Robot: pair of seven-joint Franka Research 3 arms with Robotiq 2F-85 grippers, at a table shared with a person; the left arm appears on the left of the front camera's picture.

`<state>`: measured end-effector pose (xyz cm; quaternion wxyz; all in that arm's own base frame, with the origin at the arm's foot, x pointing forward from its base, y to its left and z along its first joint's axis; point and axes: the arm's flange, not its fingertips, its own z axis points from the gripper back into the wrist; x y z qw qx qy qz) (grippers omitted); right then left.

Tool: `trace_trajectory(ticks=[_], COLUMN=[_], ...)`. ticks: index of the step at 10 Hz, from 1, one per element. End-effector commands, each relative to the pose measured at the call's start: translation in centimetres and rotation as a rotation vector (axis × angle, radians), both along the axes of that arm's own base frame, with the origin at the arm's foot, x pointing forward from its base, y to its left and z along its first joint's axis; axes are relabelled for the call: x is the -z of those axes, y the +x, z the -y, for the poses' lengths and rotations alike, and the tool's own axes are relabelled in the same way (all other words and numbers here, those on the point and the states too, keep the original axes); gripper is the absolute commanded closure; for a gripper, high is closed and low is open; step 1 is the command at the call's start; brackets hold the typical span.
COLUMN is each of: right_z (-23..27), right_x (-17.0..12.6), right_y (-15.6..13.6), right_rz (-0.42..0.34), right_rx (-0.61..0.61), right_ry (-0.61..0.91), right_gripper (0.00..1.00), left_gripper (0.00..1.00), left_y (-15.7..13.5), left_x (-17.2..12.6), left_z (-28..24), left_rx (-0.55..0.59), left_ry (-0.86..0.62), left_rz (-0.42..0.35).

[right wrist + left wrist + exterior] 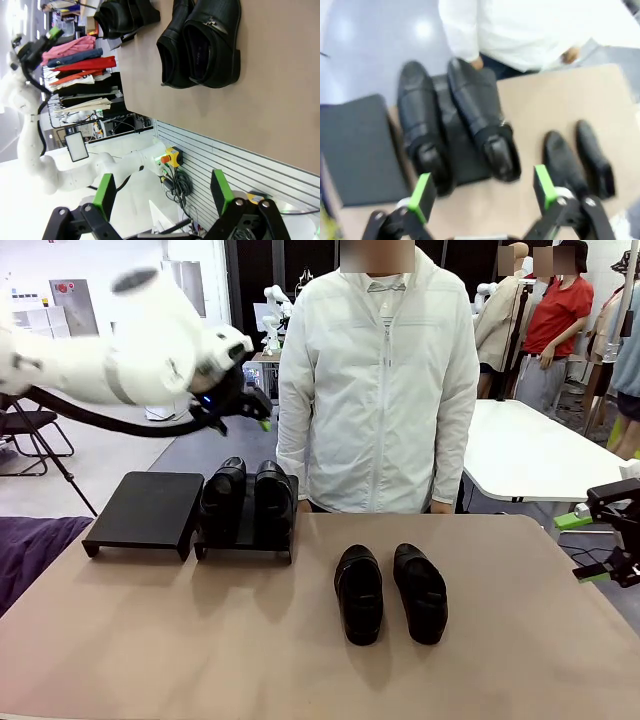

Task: Organize the shoes by placing them on the stand.
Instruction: Place the Shoe from the middle of the table onto the Shoes Stand.

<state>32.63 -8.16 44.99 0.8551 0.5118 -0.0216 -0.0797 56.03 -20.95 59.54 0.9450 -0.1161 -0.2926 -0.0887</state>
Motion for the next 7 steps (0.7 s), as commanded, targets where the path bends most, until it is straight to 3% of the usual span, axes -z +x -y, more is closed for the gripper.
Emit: trace_trajectory(ticks=[1,3,4,5,7], right_z=[-0.1,-0.1,-0.1,-0.1,-0.1], right_x=[-0.4,-0.4,-0.4,-0.4,-0.4], right_y=[0.1,0.1,0.1,0.1,0.1], right_rz=[-0.009,-0.009,-0.009,-0.009,-0.009], right_rx=[0.010,0.010,0.010,0.010,0.010], right_ry=[0.021,0.021,0.021,0.021,0.021], right_gripper=[0.00,0.00,0.00,0.00,0.00], left_gripper=[0.00,0.00,0.00,0.00,0.00], left_y=[-2.7,-8.0,-10.6,-12.6,-17.9], left_x=[-1.3,1.7,4.4,7.3,14.3], left_z=[-5.1,-9.1,-11.9,-14.4,-17.8], left_rx=[0.197,0.387,0.374,0.292,0.127], left_ry=[0.024,0.042,-0.045,-0.157,-0.381], left_rz=[-0.161,-0.333,-0.373,-0.355,-0.228])
